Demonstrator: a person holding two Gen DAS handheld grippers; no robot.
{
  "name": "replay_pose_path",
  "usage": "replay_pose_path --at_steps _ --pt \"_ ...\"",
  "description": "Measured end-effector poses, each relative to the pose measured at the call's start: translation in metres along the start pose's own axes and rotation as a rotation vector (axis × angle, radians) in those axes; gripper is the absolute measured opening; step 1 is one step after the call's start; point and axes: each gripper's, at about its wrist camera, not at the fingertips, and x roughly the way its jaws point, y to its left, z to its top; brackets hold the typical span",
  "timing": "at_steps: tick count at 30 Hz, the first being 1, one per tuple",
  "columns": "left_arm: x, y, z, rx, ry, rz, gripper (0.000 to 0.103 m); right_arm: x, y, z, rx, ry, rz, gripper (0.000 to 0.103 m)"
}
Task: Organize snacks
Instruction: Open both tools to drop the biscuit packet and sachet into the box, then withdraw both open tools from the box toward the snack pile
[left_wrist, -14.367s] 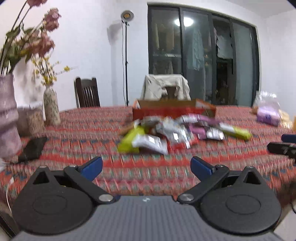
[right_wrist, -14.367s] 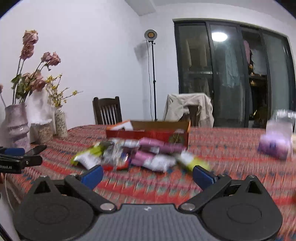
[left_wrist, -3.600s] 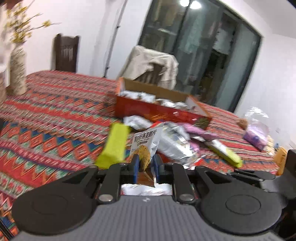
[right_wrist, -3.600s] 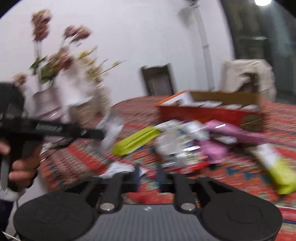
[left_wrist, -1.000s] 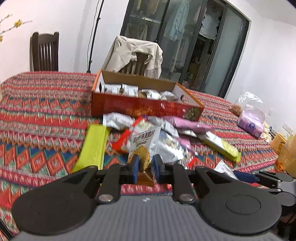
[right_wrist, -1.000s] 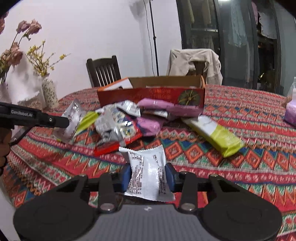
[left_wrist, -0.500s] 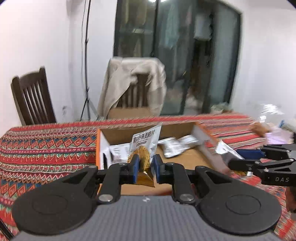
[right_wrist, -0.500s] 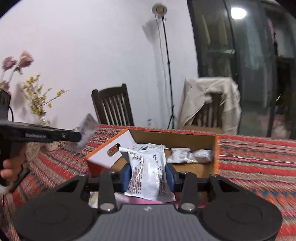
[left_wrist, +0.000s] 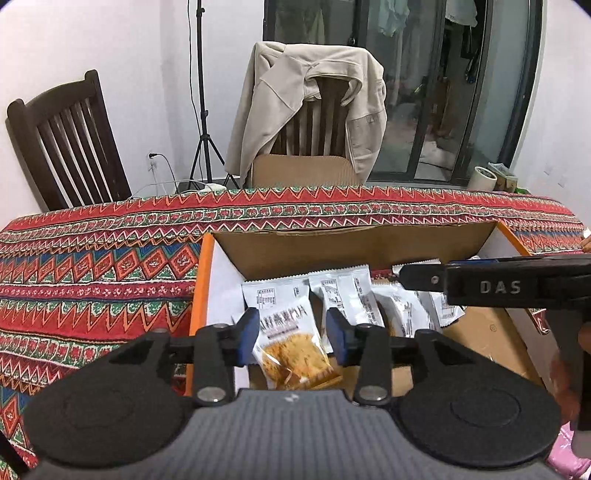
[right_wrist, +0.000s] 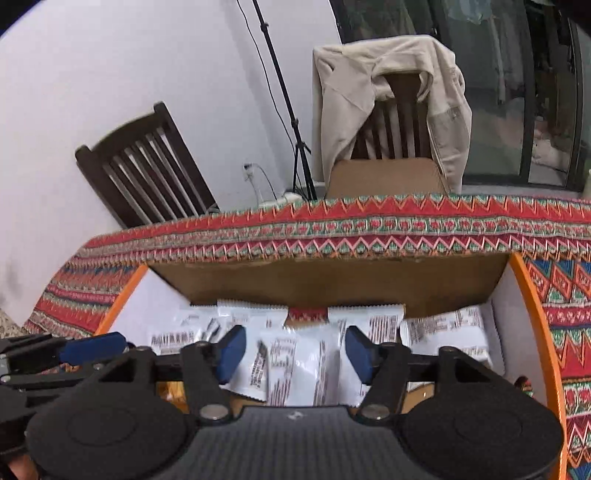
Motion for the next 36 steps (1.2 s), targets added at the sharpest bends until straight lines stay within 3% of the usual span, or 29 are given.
replay_pose_path --at_steps 5,9,12,14,19,25,31,36 --pt "-0.015 0.004 0.003 -0.002 -0.008 0.008 0.042 -0.018 -0.006 0.004 -0.017 -0.029 0.003 0.060" --pt "-0.057 0.005 -0.007 0.004 -0.046 -0.002 0.047 -0.060 -0.003 0.001 -0.067 -0.072 -0.001 0.063" --pt "-0.105 0.006 -0.024 0.008 -0.114 -0.003 0.058 -0.106 -0.004 -0.010 -0.129 -0.115 0.005 0.073" --pt "-0.139 0.004 -0.039 0.012 -0.173 -0.002 0.073 -0.141 -0.006 -0.023 -0.152 -0.148 0.013 0.076" --pt "-0.208 -0.013 -0.084 0.041 -0.254 -0.013 0.082 -0.226 -0.015 -0.072 -0.169 -0.235 0.030 0.081" --pt "-0.270 -0.036 -0.155 0.064 -0.366 0.013 0.091 -0.300 -0.016 -0.151 -0.206 -0.314 0.005 0.088" --pt "-0.290 -0.051 -0.217 0.034 -0.351 0.052 0.093 -0.336 -0.007 -0.234 -0.251 -0.333 -0.016 0.091" --pt "-0.289 -0.055 -0.259 -0.017 -0.277 0.054 0.093 -0.339 0.000 -0.285 -0.248 -0.312 -0.085 0.091"
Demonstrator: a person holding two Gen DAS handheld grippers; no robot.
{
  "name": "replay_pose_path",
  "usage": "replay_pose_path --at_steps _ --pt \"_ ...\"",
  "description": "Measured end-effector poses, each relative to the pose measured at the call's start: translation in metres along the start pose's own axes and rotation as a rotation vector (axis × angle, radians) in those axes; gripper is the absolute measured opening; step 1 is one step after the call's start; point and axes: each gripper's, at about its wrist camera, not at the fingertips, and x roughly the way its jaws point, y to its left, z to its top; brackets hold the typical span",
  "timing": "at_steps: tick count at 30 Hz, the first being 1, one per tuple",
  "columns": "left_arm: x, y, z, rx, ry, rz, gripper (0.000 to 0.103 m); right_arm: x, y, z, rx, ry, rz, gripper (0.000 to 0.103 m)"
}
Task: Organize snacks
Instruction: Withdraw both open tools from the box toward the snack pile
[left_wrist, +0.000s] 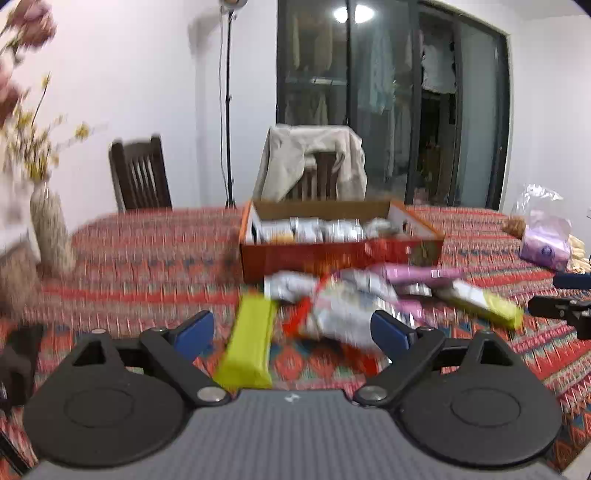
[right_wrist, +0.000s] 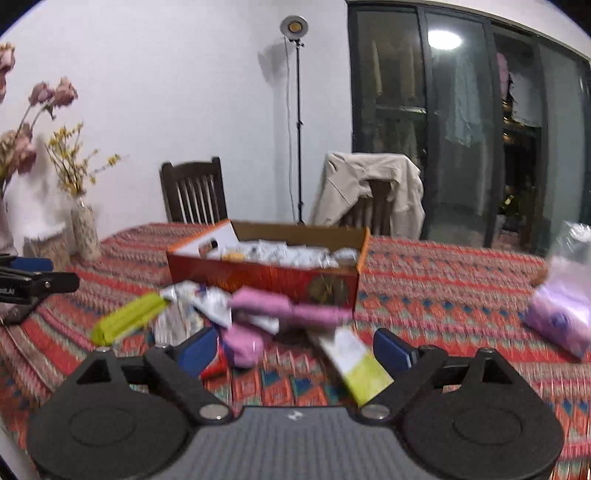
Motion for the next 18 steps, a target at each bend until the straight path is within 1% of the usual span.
replay_pose_path --at_steps 2,4,8,13,18 --pt "0.001 0.003 -0.013 -0.013 0.037 0.000 0.093 -0.003 0.003 -0.017 0.010 0.022 0.007 0.091" --pt "0.004 0.005 -0.021 -0.019 0.064 0.015 0.093 -0.002 0.006 -0.030 0.014 0.058 0.021 0.091" --pt "0.008 0.014 -0.034 -0.040 0.100 0.037 0.093 0.002 0.007 -0.051 0.021 0.111 0.005 0.091" --pt "0.015 0.019 -0.037 -0.057 0.115 0.040 0.093 0.009 0.008 -0.058 0.034 0.128 0.006 0.091" --pt "0.028 0.024 -0.034 -0.067 0.118 0.040 0.093 0.019 0.010 -0.054 0.032 0.141 0.005 0.091"
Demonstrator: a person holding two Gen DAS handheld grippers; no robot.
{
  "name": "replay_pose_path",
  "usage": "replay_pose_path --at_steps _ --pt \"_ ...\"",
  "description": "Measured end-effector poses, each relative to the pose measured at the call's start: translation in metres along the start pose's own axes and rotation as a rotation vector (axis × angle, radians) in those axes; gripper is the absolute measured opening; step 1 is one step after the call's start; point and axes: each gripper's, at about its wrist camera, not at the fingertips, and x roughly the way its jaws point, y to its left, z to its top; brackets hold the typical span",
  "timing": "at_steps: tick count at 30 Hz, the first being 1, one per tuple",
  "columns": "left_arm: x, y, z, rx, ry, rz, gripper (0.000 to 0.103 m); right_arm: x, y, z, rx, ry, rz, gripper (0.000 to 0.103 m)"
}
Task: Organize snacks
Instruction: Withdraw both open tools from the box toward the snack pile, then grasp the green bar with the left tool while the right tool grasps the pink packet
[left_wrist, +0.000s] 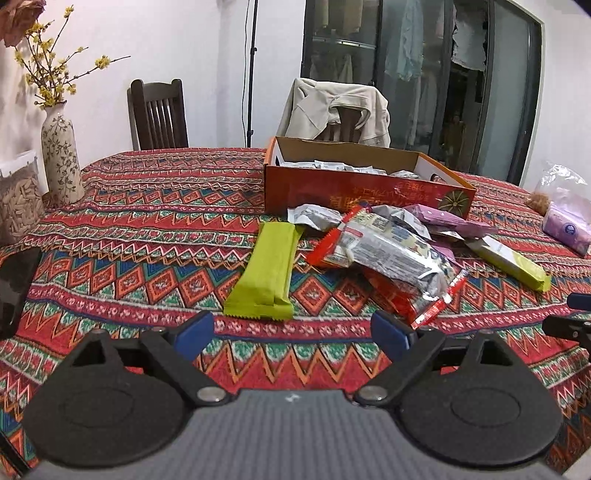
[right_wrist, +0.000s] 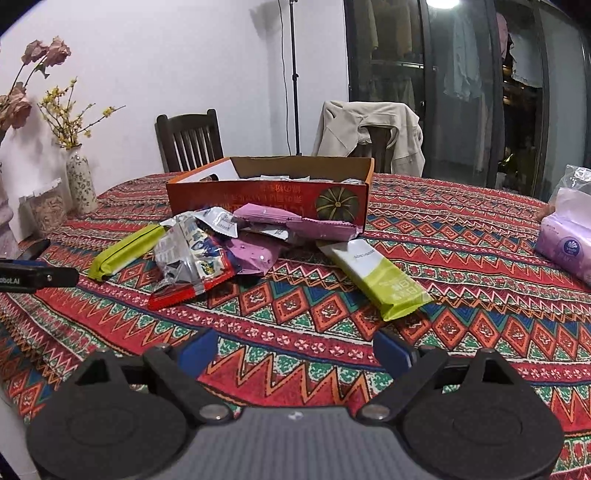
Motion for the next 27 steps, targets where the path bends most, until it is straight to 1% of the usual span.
replay_pose_path --at_steps 4,6,10,11,14,18,19,20,21,22,24,25,26,27 --pt "0.016 0.007 0.014 0.010 -0.016 0.008 0.093 0.009 0.000 0.010 0.019 0.000 0.024 0.091" --pt "0.029 0.011 0.024 0.007 -0.019 0.008 0.091 0.015 0.000 0.018 0.031 -0.006 0.040 0.091" --pt "0.057 0.019 0.039 0.019 0.003 -0.011 0.076 0.034 0.001 0.046 0.051 -0.027 0.068 0.091" --pt "0.065 0.020 0.043 0.020 0.011 -0.018 0.074 0.039 0.001 0.053 0.051 -0.035 0.076 0.091" --pt "0.086 0.024 0.050 0.021 0.040 -0.037 0.073 0.063 0.005 0.078 0.048 -0.054 0.092 0.091" --pt "0.106 0.022 0.053 0.046 0.065 -0.056 0.070 0.113 0.006 0.109 0.074 -0.021 0.116 0.091" --pt "0.110 0.021 0.053 0.052 0.072 -0.059 0.068 0.124 0.005 0.114 0.087 -0.011 0.128 0.091" --pt "0.114 0.020 0.053 0.060 0.078 -0.061 0.061 0.136 0.005 0.119 0.103 -0.002 0.141 0.091" --pt "0.118 0.020 0.053 0.065 0.088 -0.061 0.057 0.148 0.004 0.124 0.118 0.002 0.158 0.091" --pt "0.122 0.021 0.053 0.065 0.099 -0.063 0.049 0.157 0.004 0.127 0.125 0.011 0.163 0.091" --pt "0.128 0.022 0.053 0.061 0.108 -0.056 0.041 0.179 0.006 0.133 0.121 0.046 0.146 0.091" --pt "0.129 0.023 0.053 0.060 0.101 -0.058 0.040 0.189 0.007 0.135 0.120 0.060 0.135 0.090" --pt "0.128 0.023 0.053 0.057 0.103 -0.061 0.039 0.197 0.008 0.135 0.120 0.076 0.126 0.087" --pt "0.127 0.024 0.053 0.055 0.105 -0.065 0.038 0.204 0.008 0.134 0.120 0.097 0.120 0.080"
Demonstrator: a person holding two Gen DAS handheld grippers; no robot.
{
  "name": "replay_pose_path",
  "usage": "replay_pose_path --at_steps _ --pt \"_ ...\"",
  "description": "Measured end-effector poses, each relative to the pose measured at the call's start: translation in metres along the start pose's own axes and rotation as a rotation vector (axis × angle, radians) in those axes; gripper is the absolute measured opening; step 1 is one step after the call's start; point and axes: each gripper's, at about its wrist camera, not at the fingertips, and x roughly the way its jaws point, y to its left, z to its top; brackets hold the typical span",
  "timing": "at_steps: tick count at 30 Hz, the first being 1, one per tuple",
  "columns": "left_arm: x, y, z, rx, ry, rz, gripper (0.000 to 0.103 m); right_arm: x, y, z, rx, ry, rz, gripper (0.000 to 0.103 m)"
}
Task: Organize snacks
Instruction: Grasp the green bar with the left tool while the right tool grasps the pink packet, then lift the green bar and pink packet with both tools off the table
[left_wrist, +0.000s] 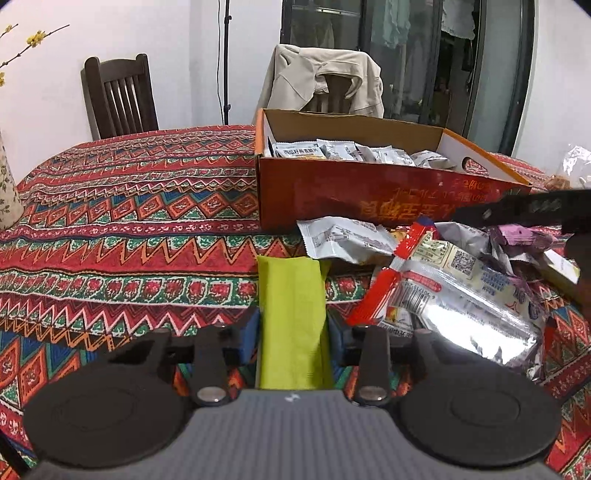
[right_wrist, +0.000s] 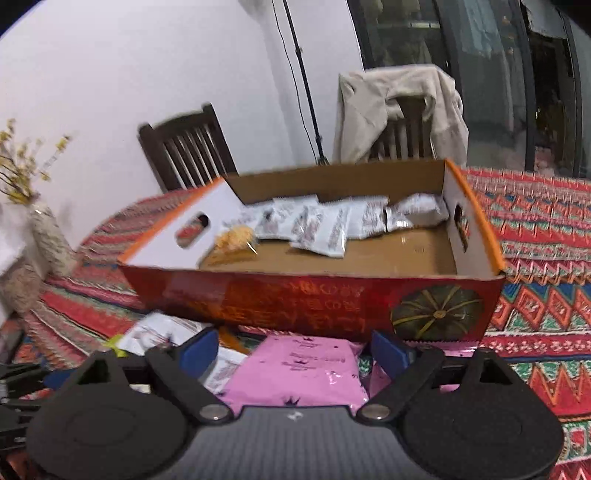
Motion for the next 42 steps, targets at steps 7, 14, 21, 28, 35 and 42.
replay_pose_path --at_steps 7,14,21,28,35,42 --pt "-0.033 -0.003 -0.009 -0.057 -0.033 0.008 0.037 -0.022 0.003 -0.016 -0.065 -0.025 0.006 0.061" --pt "-0.086 -0.018 -0.033 -0.137 -0.076 -0.031 0.037 -0.116 0.008 -0.059 -0.090 -0.154 -0.026 0.061" --pt "-0.104 -0.044 -0.055 -0.110 -0.041 -0.055 0.037 -0.155 0.014 -0.131 -0.063 -0.083 -0.021 0.040" --pt "-0.104 -0.061 -0.077 -0.032 -0.003 -0.032 0.039 -0.183 0.020 -0.159 -0.108 -0.110 -0.015 0.066" --pt "-0.099 -0.062 -0.082 -0.028 0.019 -0.026 0.049 -0.180 0.016 -0.168 -0.192 -0.046 -0.072 0.074" --pt "-0.094 -0.065 -0.081 -0.009 0.022 -0.017 0.037 -0.181 0.010 -0.174 -0.194 -0.009 -0.083 0.064"
